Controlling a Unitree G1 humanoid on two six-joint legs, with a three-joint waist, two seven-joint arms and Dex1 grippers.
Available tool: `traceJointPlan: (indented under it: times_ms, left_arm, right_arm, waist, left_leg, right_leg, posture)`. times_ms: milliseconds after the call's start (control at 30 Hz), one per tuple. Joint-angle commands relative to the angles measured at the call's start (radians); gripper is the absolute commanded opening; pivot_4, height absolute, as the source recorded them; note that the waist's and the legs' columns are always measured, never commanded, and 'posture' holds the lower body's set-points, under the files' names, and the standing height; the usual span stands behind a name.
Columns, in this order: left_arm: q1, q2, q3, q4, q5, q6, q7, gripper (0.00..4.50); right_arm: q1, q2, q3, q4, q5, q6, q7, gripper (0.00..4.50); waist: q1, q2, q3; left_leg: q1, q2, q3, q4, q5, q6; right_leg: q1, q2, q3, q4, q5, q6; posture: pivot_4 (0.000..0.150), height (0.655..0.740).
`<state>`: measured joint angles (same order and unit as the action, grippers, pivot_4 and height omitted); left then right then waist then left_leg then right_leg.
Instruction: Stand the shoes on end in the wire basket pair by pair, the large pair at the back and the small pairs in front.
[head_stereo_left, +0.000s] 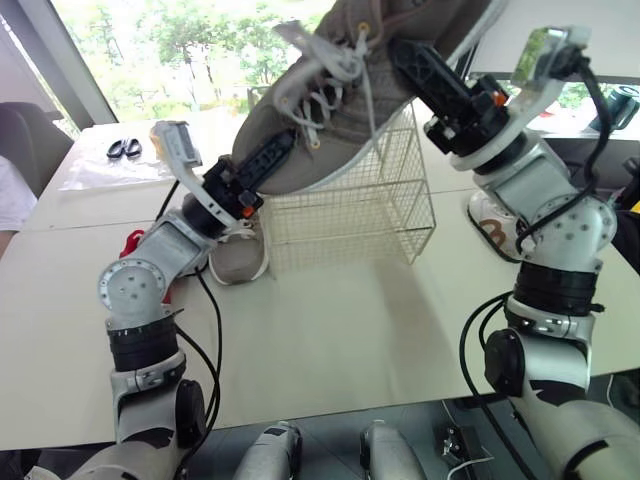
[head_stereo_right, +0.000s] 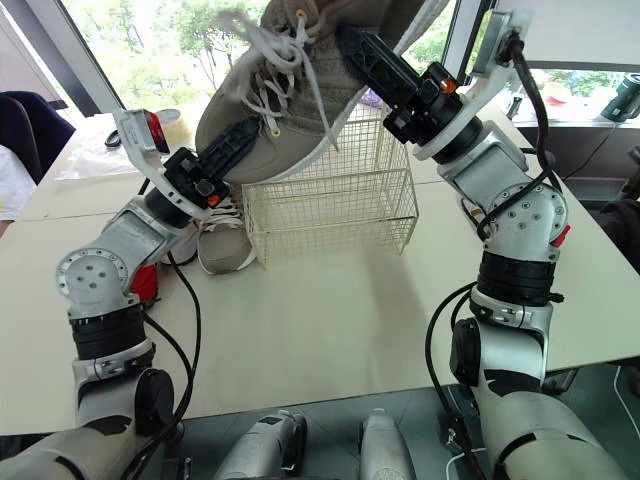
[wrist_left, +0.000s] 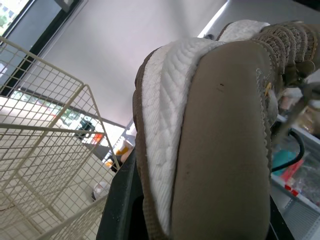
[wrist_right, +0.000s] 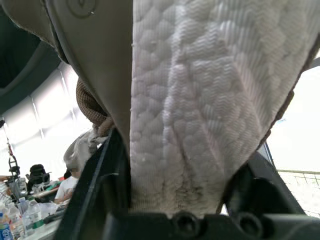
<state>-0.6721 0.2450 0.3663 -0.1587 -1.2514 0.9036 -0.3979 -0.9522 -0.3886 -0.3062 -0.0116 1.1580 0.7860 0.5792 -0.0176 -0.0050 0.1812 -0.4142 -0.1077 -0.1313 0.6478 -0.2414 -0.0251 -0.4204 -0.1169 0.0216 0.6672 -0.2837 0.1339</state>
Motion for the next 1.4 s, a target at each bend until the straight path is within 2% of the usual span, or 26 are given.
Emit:
traceJointPlan:
  times_ms: [33, 100, 267, 400, 500, 633, 767, 1100, 1400]
  left_arm:
    - [0.004, 0.024, -0.06, -0.045, 0.008, 0.021, 0.016, 1.15]
    - [0.005, 0.035, -0.056, -0.049, 0.0, 0.022, 0.018, 2.04]
    - [0.028, 0.141, -0.058, -0.071, 0.043, 0.008, -0.04, 4.47]
    - [0.06, 0.243, -0.051, -0.06, 0.078, -0.003, -0.108, 4.47]
    - [0.085, 0.29, -0.051, -0.054, 0.102, -0.013, -0.134, 4.47]
    - [0.105, 0.295, -0.058, -0.068, 0.111, -0.021, -0.139, 4.47]
    - [0.112, 0.28, -0.065, -0.084, 0.111, -0.024, -0.127, 4.47]
    - [0.126, 0.26, -0.062, -0.12, 0.098, -0.018, -0.102, 4.47]
    - [0.13, 0.25, -0.064, -0.148, 0.084, -0.02, -0.072, 4.47]
  right_arm:
    - [-0.067, -0.006, 0.005, -0.046, 0.025, -0.003, 0.031, 1.67]
    - [-0.079, -0.018, 0.012, -0.029, -0.001, -0.005, 0.032, 1.67]
    - [-0.157, -0.113, 0.042, 0.085, -0.119, -0.038, 0.148, 1.67]
    - [-0.279, -0.223, 0.1, 0.285, -0.295, -0.157, 0.318, 1.67]
    - [-0.413, -0.273, 0.148, 0.502, -0.458, -0.337, 0.431, 1.67]
    - [-0.584, -0.285, 0.189, 0.782, -0.632, -0.592, 0.532, 1.67]
    - [-0.676, -0.266, 0.228, 0.982, -0.77, -0.782, 0.593, 1.67]
    - [-0.713, -0.199, 0.272, 1.192, -0.956, -1.002, 0.706, 1.67]
    - [-0.71, -0.16, 0.289, 1.278, -1.067, -1.042, 0.706, 1.67]
  waist:
    - [0.0, 0.0, 0.0]
    - [0.0, 0.0, 0.0]
    - [-0.003, 0.0, 0.0]
    - [-0.002, 0.0, 0.0]
    - [-0.002, 0.001, 0.0]
    - [-0.004, 0.001, 0.0]
    - [-0.005, 0.001, 0.0]
    - [-0.012, 0.001, 0.001]
    - [-0.02, 0.001, 0.001]
  left_leg:
    - [0.0, 0.0, 0.0, 0.0, 0.0, 0.0]
    - [0.0, 0.0, 0.0, 0.0, 0.0, 0.0]
    - [0.0, 0.0, 0.0, -0.001, 0.0, 0.0]
    - [0.0, 0.0, 0.001, -0.001, 0.0, 0.0]
    - [0.0, 0.0, 0.002, -0.001, -0.001, 0.001]
    - [0.0, 0.0, 0.003, -0.002, -0.002, 0.003]
    - [-0.001, 0.0, 0.004, -0.003, -0.001, 0.002]
    - [-0.002, 0.0, 0.004, -0.003, -0.001, 0.001]
    - [-0.002, 0.0, 0.004, -0.003, -0.001, 0.001]
  right_leg:
    - [0.0, 0.0, 0.0, 0.0, 0.0, 0.0]
    - [0.0, 0.0, 0.0, 0.0, 0.0, 0.0]
    - [-0.001, 0.0, 0.0, 0.0, 0.0, 0.0]
    - [-0.001, 0.0, 0.0, 0.0, 0.0, 0.0]
    - [-0.001, 0.0, 0.001, -0.001, 0.0, 0.0]
    - [-0.001, 0.0, 0.001, -0.002, 0.0, 0.0]
    - [-0.003, 0.0, 0.002, -0.002, 0.0, 0.0]
    - [-0.005, 0.0, 0.003, -0.002, 0.0, 0.0]
    - [-0.005, 0.0, 0.003, -0.002, 0.0, 0.0]
  posture:
    - [0.15, 0.74]
    - [0.15, 0.74]
    - [0.15, 0.74]
    - [0.15, 0.74]
    - [0.15, 0.74]
    - [0.15, 0.74]
    - [0.15, 0.74]
    - [0.15, 0.74]
    - [0.15, 0.74]
